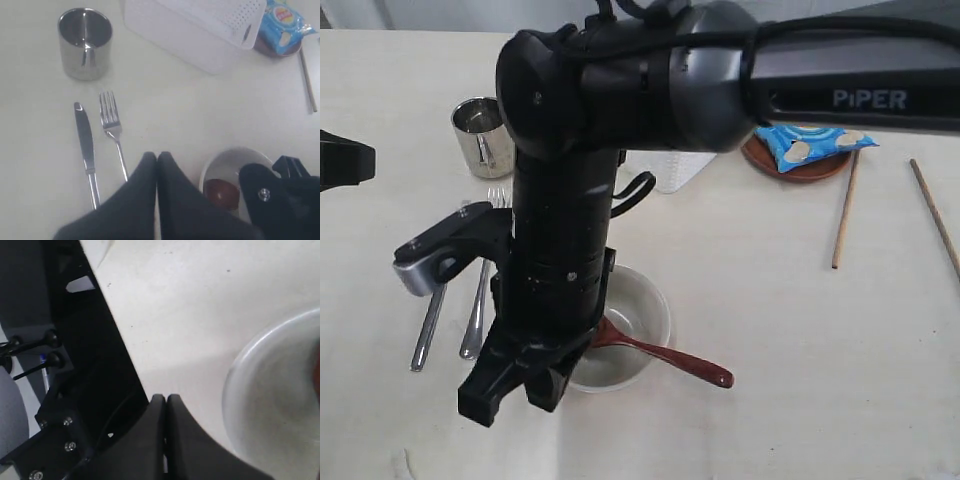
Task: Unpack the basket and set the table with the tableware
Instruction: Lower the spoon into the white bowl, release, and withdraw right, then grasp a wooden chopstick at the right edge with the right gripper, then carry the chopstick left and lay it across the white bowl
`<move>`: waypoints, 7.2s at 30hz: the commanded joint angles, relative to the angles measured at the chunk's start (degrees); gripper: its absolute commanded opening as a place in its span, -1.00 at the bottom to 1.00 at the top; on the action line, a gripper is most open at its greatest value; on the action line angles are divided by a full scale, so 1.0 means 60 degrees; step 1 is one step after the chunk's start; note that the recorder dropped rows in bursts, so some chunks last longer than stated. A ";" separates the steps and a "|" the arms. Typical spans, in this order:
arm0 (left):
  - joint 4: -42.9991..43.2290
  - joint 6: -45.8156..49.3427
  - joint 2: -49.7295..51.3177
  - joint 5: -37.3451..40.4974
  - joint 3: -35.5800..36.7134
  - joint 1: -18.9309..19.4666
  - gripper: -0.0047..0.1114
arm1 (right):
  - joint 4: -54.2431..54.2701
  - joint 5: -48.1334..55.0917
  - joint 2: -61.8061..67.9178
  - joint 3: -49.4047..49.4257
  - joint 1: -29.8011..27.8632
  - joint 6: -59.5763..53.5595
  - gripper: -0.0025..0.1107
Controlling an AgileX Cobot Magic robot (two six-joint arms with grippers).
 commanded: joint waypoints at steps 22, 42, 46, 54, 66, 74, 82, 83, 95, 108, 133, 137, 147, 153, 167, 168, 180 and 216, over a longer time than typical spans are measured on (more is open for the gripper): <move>-0.0109 0.0087 -0.0036 -0.0110 0.0067 -0.0051 -0.92 | -0.0697 -0.1261 -0.0103 0.1684 0.0023 -0.0360 -0.96; -0.0109 0.0087 -0.0036 -0.0110 0.0067 -0.0051 -0.92 | -0.2219 -0.2233 -0.0103 0.1684 0.0023 0.0737 -0.96; -0.0109 0.0087 -0.0036 -0.0110 0.0067 -0.0051 -0.92 | -0.1286 -0.1512 -0.0243 0.1684 0.0023 0.0269 -0.96; -0.0109 0.0083 -0.0036 -0.0083 0.0067 -0.0051 -0.92 | -0.1039 -0.1551 -0.2216 0.1684 -0.0612 0.0503 -0.96; -0.0109 0.0092 -0.0036 -0.0046 0.0067 -0.0051 -0.92 | -0.6259 -0.1463 -0.3475 0.1705 -0.5377 0.6352 -0.96; -0.0109 0.0092 -0.0036 -0.0046 0.0067 -0.0051 -0.92 | -0.6331 -0.1911 -0.1942 0.1729 -0.6922 0.6682 -0.96; -0.0113 0.0092 -0.0036 -0.0067 0.0067 -0.0051 -0.92 | -0.5437 -0.4832 -0.1881 0.3773 -0.7895 0.7401 -0.96; -0.0113 0.0092 -0.0036 -0.0067 0.0067 -0.0051 -0.92 | -0.5438 -0.5153 -0.1881 0.3999 -0.7941 0.7583 -0.96; -0.0129 0.0092 -0.0036 -0.0082 0.0067 -0.0051 -0.92 | -0.5979 -0.6201 -0.1746 0.4252 -0.7987 0.9478 -0.96; -0.0124 0.0092 -0.0036 -0.0106 0.0067 -0.0347 -0.92 | -0.5823 -0.6406 -0.1077 0.4252 -0.8328 0.9657 -0.24; -0.0050 0.0092 -0.0036 -0.0175 0.0067 -0.0347 -0.92 | -0.5969 -0.5232 -0.0041 0.4252 -0.8328 0.8358 -0.96; -0.0049 0.0115 -0.0036 -0.0175 0.0067 -0.0347 -0.92 | -0.5931 -0.4491 -0.0582 0.4431 -0.8328 0.8143 -0.96; -0.0049 0.0111 -0.0036 -0.0098 0.0067 -0.0347 -0.92 | -0.5931 -0.4180 -0.2862 0.5715 -0.8328 0.8354 -0.96; -0.0088 0.0111 -0.0036 -0.0046 0.0067 -0.0347 -0.92 | -0.5875 -0.3644 -0.4043 0.5941 -0.8328 0.8228 -0.96; -0.0147 0.0111 -0.0036 -0.0046 0.0067 -0.0347 -0.92 | -0.2623 -0.3655 -0.6127 0.5939 -0.6921 0.5112 -0.96; -0.0150 0.0092 -0.0036 -0.0046 0.0067 -0.0347 -0.92 | -0.2431 -0.3760 -0.6086 0.5926 -0.6552 0.4995 -0.96; -0.0150 0.0091 -0.0036 -0.0090 0.0067 -0.0347 -0.92 | -0.2031 -0.4022 -0.4557 0.4377 -0.2747 0.5741 -0.96; -0.0144 0.0117 -0.0036 -0.0109 0.0067 -0.0347 -0.92 | -0.2431 -0.4107 -0.1786 0.3047 -0.1090 0.6658 -0.85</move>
